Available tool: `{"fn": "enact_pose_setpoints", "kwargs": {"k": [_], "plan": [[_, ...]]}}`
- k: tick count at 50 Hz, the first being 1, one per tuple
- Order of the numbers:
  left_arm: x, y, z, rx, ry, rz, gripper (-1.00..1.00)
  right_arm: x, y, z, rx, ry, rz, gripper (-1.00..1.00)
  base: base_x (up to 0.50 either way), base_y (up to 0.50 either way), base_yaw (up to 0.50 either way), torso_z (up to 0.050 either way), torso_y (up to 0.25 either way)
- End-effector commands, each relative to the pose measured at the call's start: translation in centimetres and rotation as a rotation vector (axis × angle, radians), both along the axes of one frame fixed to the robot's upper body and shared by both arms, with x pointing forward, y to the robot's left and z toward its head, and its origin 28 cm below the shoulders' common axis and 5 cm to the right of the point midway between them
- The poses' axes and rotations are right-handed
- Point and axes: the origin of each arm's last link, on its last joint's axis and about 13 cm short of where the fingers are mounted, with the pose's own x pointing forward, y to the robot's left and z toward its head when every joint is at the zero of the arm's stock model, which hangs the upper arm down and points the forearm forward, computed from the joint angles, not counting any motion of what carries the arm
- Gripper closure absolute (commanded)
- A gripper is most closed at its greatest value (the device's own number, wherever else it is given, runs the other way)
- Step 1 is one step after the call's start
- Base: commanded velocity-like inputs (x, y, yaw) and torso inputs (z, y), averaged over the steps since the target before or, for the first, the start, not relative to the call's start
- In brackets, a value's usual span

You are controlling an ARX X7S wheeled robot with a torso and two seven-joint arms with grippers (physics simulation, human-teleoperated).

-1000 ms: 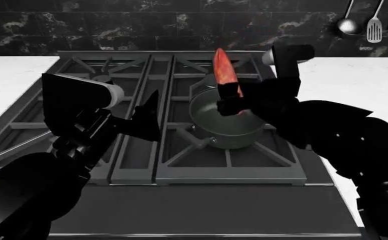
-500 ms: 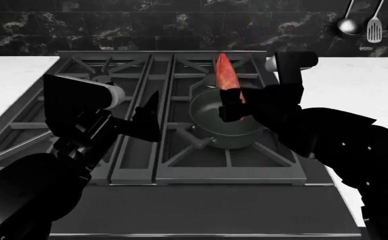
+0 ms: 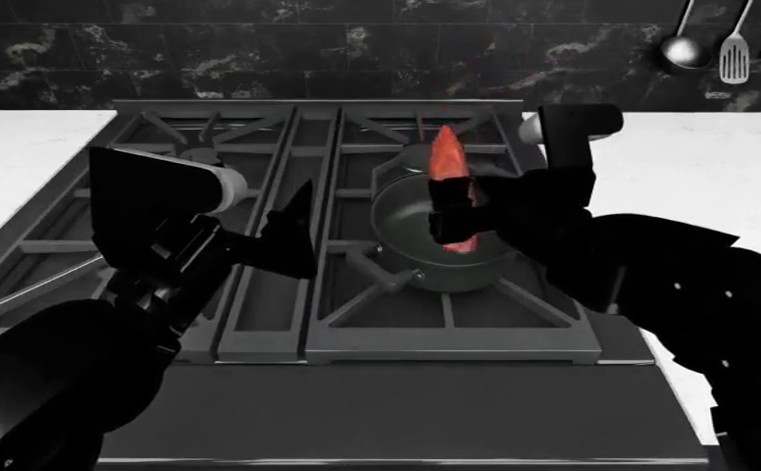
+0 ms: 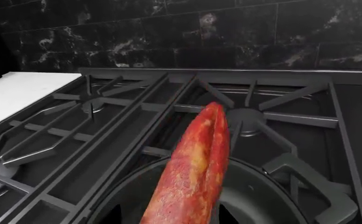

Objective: Frozen meat rests on a plate on the counter. Retrieve the meat and place it in a pot on a burner. Then turn the burner on.

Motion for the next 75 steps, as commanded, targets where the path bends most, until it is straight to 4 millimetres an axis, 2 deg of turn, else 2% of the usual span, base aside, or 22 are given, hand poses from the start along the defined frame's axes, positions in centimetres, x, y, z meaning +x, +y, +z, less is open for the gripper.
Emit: {"fn": "enact_pose_setpoints", "kwargs": {"k": [1, 21, 43, 49, 59, 68, 75], "plan": [[0.0, 0.0, 0.0, -0.002, 0.001, 0.0, -1.0, -0.1, 0.0, 0.2, -0.003, -0.006, 0.002, -1.0, 0.0, 0.0, 0.0, 0.0, 0.0], [0.2, 0.1, -0.2, -0.004, 0.007, 0.008, -1.0, -1.1, -0.1, 1.4, 0.0, -0.068, 0.006, -1.0, 0.0, 0.0, 0.0, 0.0, 0.0], [-0.4, 0.1, 0.1, 0.016, -0.029, 0.008, -1.0, -5.2, 0.0, 2.3, -0.075, -0.081, -0.033, -1.0, 0.0, 0.0, 0.0, 0.0, 0.0], [-1.1, 0.1, 0.3, 0.023, -0.035, -0.007, -1.0, -7.0, 0.5, 2.7, -0.134, -0.082, -0.048, -1.0, 0.0, 0.0, 0.0, 0.0, 0.0], [-2.2, 0.3, -0.3, 0.03, -0.014, -0.021, -1.0, -9.3, 0.8, 2.6, -0.118, -0.087, -0.085, -1.0, 0.0, 0.0, 0.0, 0.0, 0.0], [-2.4, 0.4, -0.6, 0.02, -0.003, -0.031, -1.0, -10.1, 0.9, 2.2, -0.092, -0.098, -0.097, -1.0, -0.01, 0.0, 0.0, 0.0, 0.0], [-2.4, 0.4, -0.6, 0.017, 0.009, -0.029, -1.0, -10.3, 0.8, 2.1, -0.072, -0.108, -0.099, -1.0, -0.47, 0.0, 0.0, 0.0, 0.001]]}}
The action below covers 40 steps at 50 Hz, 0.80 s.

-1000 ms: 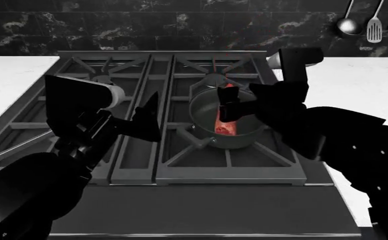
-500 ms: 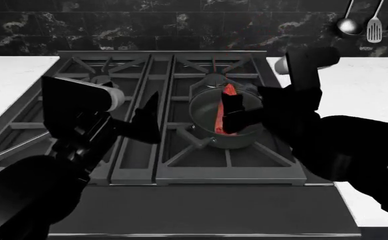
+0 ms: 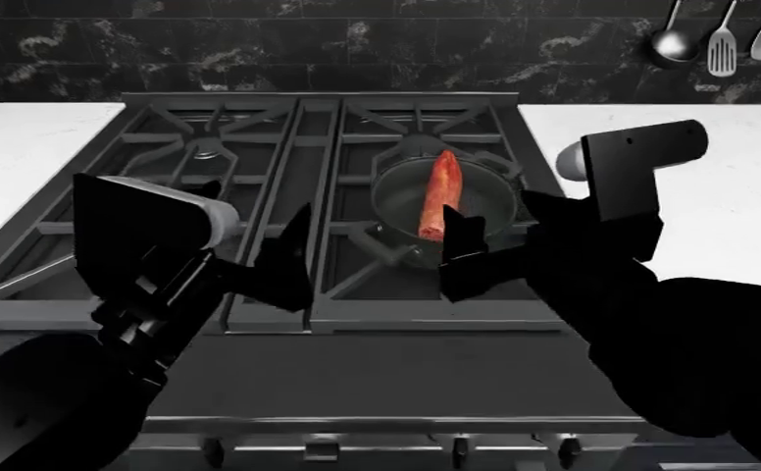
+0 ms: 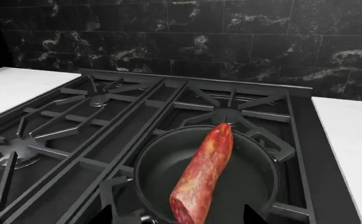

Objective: Frozen meat rests on a plate on the counter. Retrieve the meat and place it in a pot on a burner. Then turn the burner on.

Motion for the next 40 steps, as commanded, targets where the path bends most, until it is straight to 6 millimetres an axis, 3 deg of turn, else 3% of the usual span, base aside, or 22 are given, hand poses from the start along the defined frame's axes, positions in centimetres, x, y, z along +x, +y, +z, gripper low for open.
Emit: {"fn": "enact_pose_setpoints", "kwargs": {"k": [1, 26, 37, 40], "plan": [[-0.3, 0.0, -0.2, -0.004, 0.014, -0.006, -1.0, -0.9, 0.0, -0.2, 0.021, -0.014, -0.008, -1.0, -0.5, 0.0, 0.0, 0.0, 0.0], [-0.8, -0.4, -0.6, 0.002, -0.047, 0.029, -1.0, -1.3, -0.3, -0.8, 0.007, -0.039, -0.011, -1.0, -0.5, 0.0, 0.0, 0.0, 0.0], [-1.0, -0.4, -1.7, -0.068, -0.099, -0.001, -1.0, -1.7, -0.7, -1.5, -0.043, -0.063, -0.024, -1.0, 0.0, 0.0, 0.0, 0.0, 0.0], [-1.4, -0.5, -2.2, -0.061, -0.205, -0.003, -1.0, -2.0, -0.9, -1.7, -0.017, -0.098, -0.034, -1.0, 0.0, 0.0, 0.0, 0.0, 0.0]]}}
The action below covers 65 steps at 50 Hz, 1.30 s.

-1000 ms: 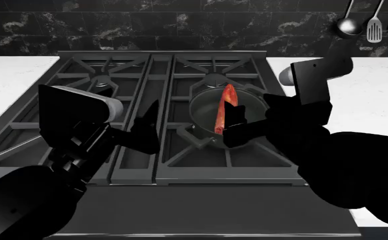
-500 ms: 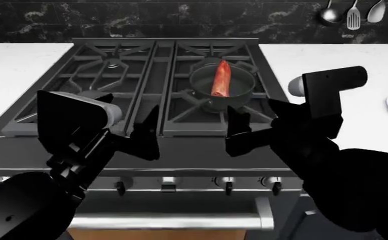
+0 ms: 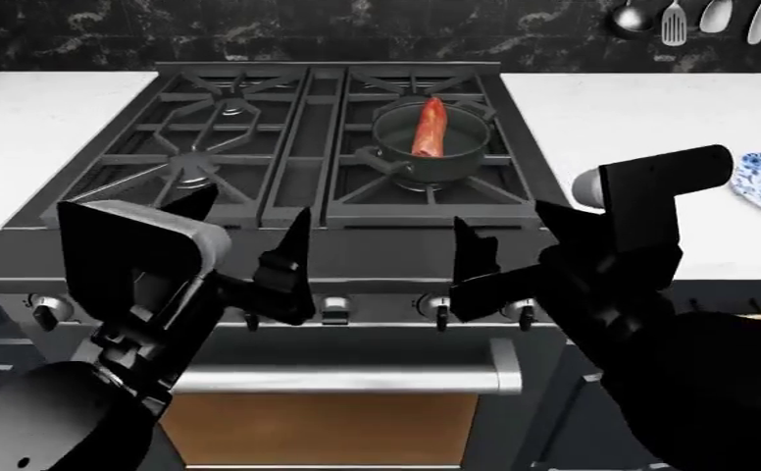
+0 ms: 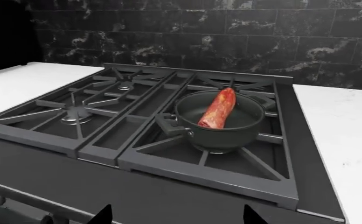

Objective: Frozen meat rests on a plate on the counter. Retrieve the meat and place it in a pot on a burner. Then turn the burner on.

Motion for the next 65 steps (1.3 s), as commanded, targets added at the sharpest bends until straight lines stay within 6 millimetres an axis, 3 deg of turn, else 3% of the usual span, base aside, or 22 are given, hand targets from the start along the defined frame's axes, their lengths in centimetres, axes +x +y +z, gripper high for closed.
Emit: {"fn": "enact_pose_setpoints", "kwargs": {"k": [1, 12, 32, 41, 65], "plan": [[-0.6, -0.2, -1.3, -0.027, -0.17, 0.007, -1.0, -0.7, -0.5, -0.8, 0.003, -0.057, -0.023, -1.0, 0.0, 0.0, 0.0, 0.0, 0.0], [-1.2, -0.4, -2.4, -0.076, -0.263, -0.004, -1.0, -1.6, -1.1, -2.3, -0.01, -0.064, -0.035, -1.0, 0.0, 0.0, 0.0, -0.002, 0.0], [-1.6, -0.3, -2.6, -0.084, -0.359, 0.009, -1.0, -1.7, -1.7, -3.4, 0.011, -0.049, -0.104, -1.0, 0.0, 0.0, 0.0, -0.049, 0.0], [-1.8, -0.3, -2.8, -0.099, -0.358, 0.023, -1.0, -1.8, -1.5, -3.7, -0.059, -0.052, -0.139, -1.0, 0.0, 0.0, 0.0, -0.05, 0.0], [-1.5, -0.2, -3.4, -0.115, -0.37, 0.035, -1.0, -1.7, -1.8, -2.7, 0.025, -0.022, -0.176, -1.0, 0.0, 0.0, 0.0, -0.05, 0.0]]}}
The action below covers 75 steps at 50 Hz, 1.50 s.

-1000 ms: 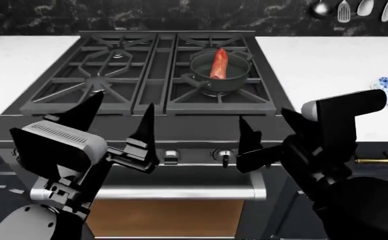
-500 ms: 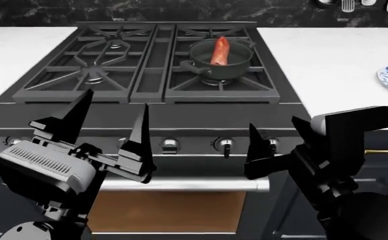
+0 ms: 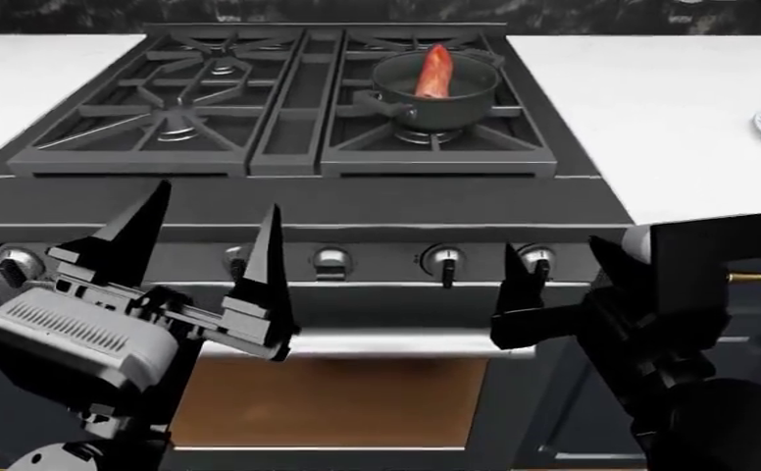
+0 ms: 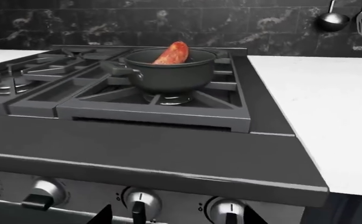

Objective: Frozen meat rests on a plate on the counter. Retrieve the meat and place it in a pot on a burner. Then turn the burner on.

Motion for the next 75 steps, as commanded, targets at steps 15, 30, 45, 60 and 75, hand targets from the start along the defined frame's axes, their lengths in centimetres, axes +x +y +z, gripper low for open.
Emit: {"fn": "enact_pose_setpoints", "kwargs": {"k": [15, 30, 45, 60, 75], "plan": [[-0.4, -0.1, -0.4, -0.012, -0.012, -0.026, -1.0, 0.4, -0.3, 1.0, 0.049, 0.003, -0.054, -1.0, 0.0, 0.0, 0.0, -0.05, 0.0], [-0.8, 0.0, -0.4, -0.021, -0.021, -0.037, -1.0, 0.4, -0.4, 1.6, 0.021, 0.009, -0.073, -1.0, 0.0, 0.0, 0.0, -0.05, 0.0], [-0.8, -0.1, -0.6, -0.012, -0.02, -0.044, -1.0, 0.8, -0.6, 1.8, 0.03, 0.0, -0.085, -1.0, 0.0, 0.0, 0.0, -0.05, 0.0], [-0.8, 0.0, -0.6, -0.021, -0.018, -0.053, -1.0, 1.1, -0.4, 2.0, 0.019, -0.021, -0.073, -1.0, 0.0, 0.0, 0.0, -0.026, 0.0], [-0.6, -0.1, -0.8, -0.027, -0.007, -0.062, -1.0, 2.5, -0.9, 2.0, -0.049, -0.022, -0.073, -1.0, 0.0, 0.0, 0.0, 0.0, 0.0]]}}
